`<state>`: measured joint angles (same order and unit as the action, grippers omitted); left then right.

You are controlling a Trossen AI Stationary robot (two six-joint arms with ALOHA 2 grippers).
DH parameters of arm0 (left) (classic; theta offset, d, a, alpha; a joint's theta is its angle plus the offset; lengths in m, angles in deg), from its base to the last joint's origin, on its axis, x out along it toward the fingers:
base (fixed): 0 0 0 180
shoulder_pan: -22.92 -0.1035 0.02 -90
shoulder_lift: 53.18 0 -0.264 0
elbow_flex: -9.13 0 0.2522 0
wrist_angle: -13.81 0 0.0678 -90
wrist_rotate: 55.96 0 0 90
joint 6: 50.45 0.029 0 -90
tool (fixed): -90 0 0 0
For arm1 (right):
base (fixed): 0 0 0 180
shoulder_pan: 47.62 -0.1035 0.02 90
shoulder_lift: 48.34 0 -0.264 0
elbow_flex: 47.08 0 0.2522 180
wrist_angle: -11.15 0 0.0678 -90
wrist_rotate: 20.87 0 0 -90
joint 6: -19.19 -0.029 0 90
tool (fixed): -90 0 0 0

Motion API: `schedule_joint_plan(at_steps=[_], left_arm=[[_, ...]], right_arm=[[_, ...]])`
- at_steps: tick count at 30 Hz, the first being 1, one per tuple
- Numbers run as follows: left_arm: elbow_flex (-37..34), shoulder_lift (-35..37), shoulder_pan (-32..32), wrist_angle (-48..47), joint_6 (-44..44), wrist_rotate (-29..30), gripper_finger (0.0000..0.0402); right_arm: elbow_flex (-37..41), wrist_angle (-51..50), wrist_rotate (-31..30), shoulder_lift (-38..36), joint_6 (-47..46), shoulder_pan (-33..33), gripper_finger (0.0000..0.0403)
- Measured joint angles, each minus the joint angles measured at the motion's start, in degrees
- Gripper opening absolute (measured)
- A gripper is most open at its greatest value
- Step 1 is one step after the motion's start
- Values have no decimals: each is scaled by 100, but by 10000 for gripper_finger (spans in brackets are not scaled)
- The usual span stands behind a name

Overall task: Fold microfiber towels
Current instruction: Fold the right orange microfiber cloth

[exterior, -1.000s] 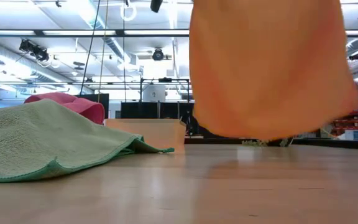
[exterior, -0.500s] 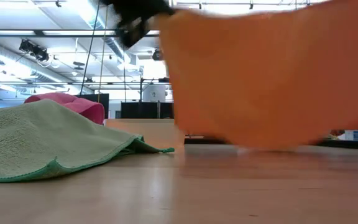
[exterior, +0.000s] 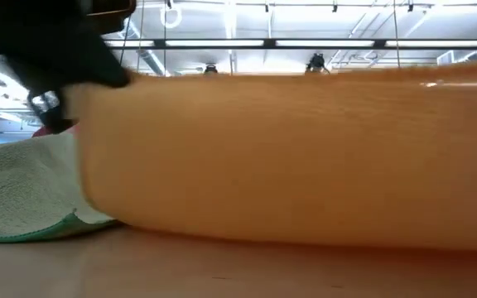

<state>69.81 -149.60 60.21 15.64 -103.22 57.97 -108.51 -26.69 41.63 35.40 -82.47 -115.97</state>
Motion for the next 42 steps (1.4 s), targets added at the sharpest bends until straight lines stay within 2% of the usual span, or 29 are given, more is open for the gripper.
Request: schedule_joint_plan(at_steps=[4,9,12,16,24,36,39,42], left_arm=[[2,217,-348,-47,198,577,4],[2,273,-986,-537,285,591,4],[0,269,-1329,-946,292,591,4],[0,268,-1662,-992,569,589,4],[0,268,-1952,-1166,741,430,4],[2,266,-2057,-1560,737,415,4],[2,266,-2152,-1547,734,381,23],[2,266,-2220,-1547,713,256,59]], right_arm=[[-180,-1375,-318,-290,-624,87,3],[-174,-2759,-47,-358,-1109,413,3],[-172,-3268,134,-319,-1281,652,3],[-153,-3843,247,-256,-1489,911,3],[269,-3641,416,-248,-1516,1350,3],[294,-3898,404,-248,-1475,1784,3],[294,-3841,417,-248,-1301,1890,6],[294,-3810,430,-248,-1212,1967,21]])
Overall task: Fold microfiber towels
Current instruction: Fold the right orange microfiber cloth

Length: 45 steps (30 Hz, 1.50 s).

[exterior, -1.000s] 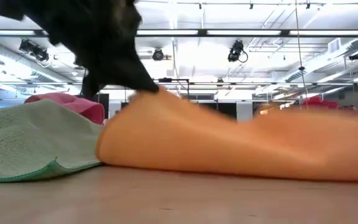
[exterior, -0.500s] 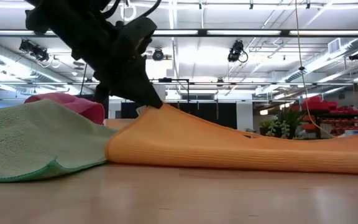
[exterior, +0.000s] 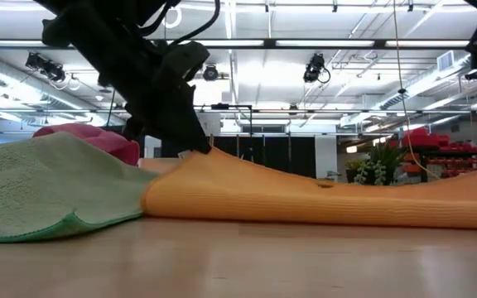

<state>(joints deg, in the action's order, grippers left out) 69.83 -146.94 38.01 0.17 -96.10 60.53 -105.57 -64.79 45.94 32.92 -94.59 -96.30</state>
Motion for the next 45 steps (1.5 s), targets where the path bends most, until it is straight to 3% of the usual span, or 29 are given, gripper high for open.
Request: schedule_joint_plan(at_steps=[6,11,15,19,22,24,27,29,36,41,45], left_arm=[[0,0,-56,-1,-14,-274,131],[0,11,-54,104,-2,-383,168],[2,7,15,483,265,-783,168],[4,-8,99,560,292,-1041,131],[7,-104,157,565,299,-1043,73],[9,-245,167,649,293,-1046,25],[9,-524,190,800,219,-1190,12],[9,-714,236,918,83,-1255,12],[414,-1377,515,905,-235,-1558,10],[1082,-1735,799,774,-321,-1975,6],[1867,-1757,986,176,49,-2229,14]], right_arm=[[0,-7,131,0,60,164,73],[-245,-473,189,-15,150,329,129],[-745,-903,189,-20,382,366,163],[-1131,-530,175,-22,405,293,172],[-942,518,142,-12,355,179,148],[-673,1209,145,107,310,126,106],[-286,2092,197,344,265,57,27],[-141,2335,298,500,205,47,10],[-74,1621,895,850,222,224,5],[-74,713,750,847,579,902,4],[-70,205,317,778,1389,1763,3]])
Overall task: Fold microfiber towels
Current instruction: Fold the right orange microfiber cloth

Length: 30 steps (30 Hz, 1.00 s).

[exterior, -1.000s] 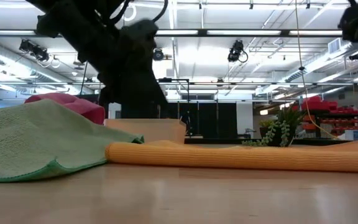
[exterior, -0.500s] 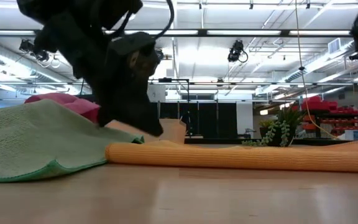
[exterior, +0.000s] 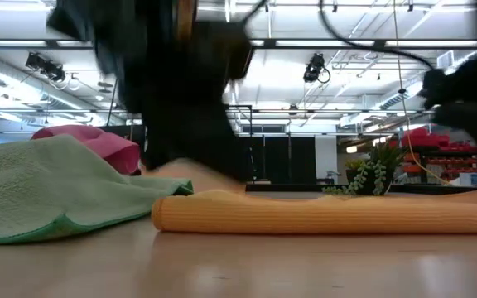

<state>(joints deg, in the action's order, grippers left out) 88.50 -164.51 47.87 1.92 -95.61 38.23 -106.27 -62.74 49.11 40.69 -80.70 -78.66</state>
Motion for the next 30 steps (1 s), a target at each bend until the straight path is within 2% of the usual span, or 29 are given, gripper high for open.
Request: schedule_joint_plan(at_steps=[3,5,7,10,15,20,24,28,30], left_arm=[[767,0,14,-820,743,-152,10],[1347,16,-38,-1649,1271,-50,6],[1838,33,-117,-2549,1760,194,6],[2145,35,-276,-3358,2202,488,9],[1656,-4,-521,-2929,2463,190,6],[976,-131,-651,-2477,2166,-25,4],[553,-120,-619,-2147,1749,-44,6],[333,-120,-395,-1630,1046,-82,4],[293,-122,-224,-1503,675,-99,5]], right_arm=[[-46,-5,-65,-282,930,698,3],[-235,-7,43,-543,1394,903,3],[-457,34,196,-797,1503,781,2],[-729,87,261,-957,1014,219,2],[-649,916,351,-616,-182,-846,2],[-366,1238,656,14,-1023,-1282,2],[-121,1449,766,327,-1137,-1202,2],[228,1939,785,414,-859,-791,2],[300,1950,596,381,-576,-493,2]])
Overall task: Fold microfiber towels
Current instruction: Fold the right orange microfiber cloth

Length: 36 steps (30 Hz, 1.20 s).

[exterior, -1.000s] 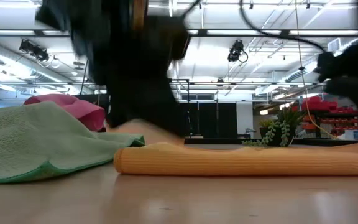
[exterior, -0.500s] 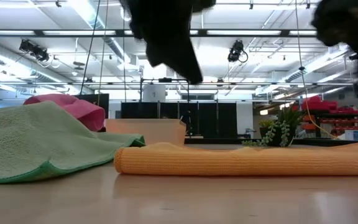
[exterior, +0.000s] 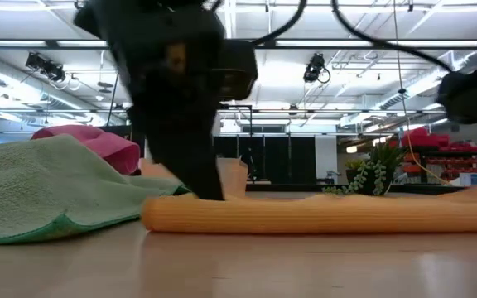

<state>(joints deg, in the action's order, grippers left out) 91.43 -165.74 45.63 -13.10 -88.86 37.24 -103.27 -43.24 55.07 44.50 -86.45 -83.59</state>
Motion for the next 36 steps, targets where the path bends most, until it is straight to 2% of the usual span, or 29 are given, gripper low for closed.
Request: schedule_joint_plan(at_steps=[3,5,9,11,13,15,17,21,23,26,31,36], left_arm=[[6,0,271,180,-448,18,5],[4,0,429,257,-750,22,4],[4,0,693,542,-1096,34,10],[14,53,750,586,-892,48,11],[47,187,729,516,-742,180,6],[55,346,641,457,-556,411,5],[67,457,531,299,-263,586,7],[43,470,230,85,354,626,5],[41,419,50,54,705,608,5],[24,365,-215,-119,1166,521,6],[32,219,-637,-333,1856,108,5],[37,6,-906,-444,2283,-340,4]], right_arm=[[62,-521,-619,-104,634,634,2],[98,-676,-819,-204,1297,1198,2],[59,-378,-1340,-361,3410,2479,2],[-60,-211,-1193,-443,4459,2956,2],[-266,-182,-792,-597,4953,3177,2],[-433,-198,-509,-766,4943,3074,2],[-616,-80,-484,-879,4585,2671,2],[-723,970,-849,-710,3463,1529,2],[-748,1924,-1106,-367,2992,1008,2],[-1001,2579,-1424,366,2440,510,2],[-2100,2542,-1658,1564,2204,149,2],[-3269,2083,-1712,2474,2314,148,2]])
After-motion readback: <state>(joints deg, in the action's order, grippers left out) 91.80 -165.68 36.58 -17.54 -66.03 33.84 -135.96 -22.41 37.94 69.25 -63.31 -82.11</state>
